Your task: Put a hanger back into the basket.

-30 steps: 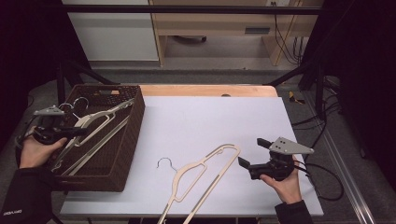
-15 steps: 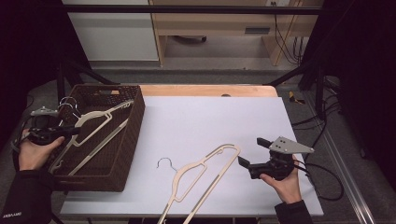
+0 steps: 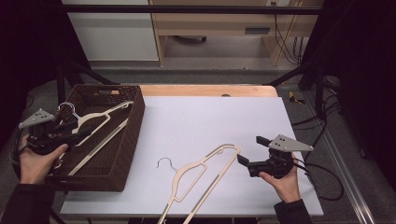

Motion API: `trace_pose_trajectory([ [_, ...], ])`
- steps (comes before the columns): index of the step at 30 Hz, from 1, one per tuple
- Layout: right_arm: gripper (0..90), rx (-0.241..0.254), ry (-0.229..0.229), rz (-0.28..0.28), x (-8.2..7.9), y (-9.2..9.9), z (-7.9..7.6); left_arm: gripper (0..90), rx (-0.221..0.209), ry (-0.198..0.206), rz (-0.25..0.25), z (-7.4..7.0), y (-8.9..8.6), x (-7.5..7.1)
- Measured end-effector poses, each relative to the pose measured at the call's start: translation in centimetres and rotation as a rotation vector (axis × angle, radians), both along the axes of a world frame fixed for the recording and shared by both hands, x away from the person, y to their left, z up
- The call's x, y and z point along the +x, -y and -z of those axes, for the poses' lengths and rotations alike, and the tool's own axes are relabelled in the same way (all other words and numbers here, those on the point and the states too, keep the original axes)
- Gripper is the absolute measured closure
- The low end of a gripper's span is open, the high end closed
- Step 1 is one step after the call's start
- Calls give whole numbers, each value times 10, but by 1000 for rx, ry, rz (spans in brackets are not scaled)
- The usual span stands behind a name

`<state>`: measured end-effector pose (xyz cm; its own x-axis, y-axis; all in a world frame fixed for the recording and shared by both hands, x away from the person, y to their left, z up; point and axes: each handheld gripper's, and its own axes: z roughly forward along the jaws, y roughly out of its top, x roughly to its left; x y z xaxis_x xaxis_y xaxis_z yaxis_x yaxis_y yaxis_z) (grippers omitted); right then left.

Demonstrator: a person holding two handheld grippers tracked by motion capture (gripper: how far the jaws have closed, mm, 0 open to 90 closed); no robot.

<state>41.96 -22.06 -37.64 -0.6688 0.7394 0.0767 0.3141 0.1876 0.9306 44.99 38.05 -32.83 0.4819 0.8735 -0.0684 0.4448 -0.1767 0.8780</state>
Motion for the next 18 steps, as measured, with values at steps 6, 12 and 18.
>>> trace_pose_trajectory([
  [6, 37, 0, 1, -2, 3, -5, -1, 185, -38, 58, 74, 3, 30, -22],
  [12, 34, -8, -3, -6, 5, -12, -1, 72, -47, 87, 134, 12, 61, -38],
  [18, 33, -21, -15, -11, 6, -17, -1, 61, -54, 89, 179, 23, 88, -46],
])
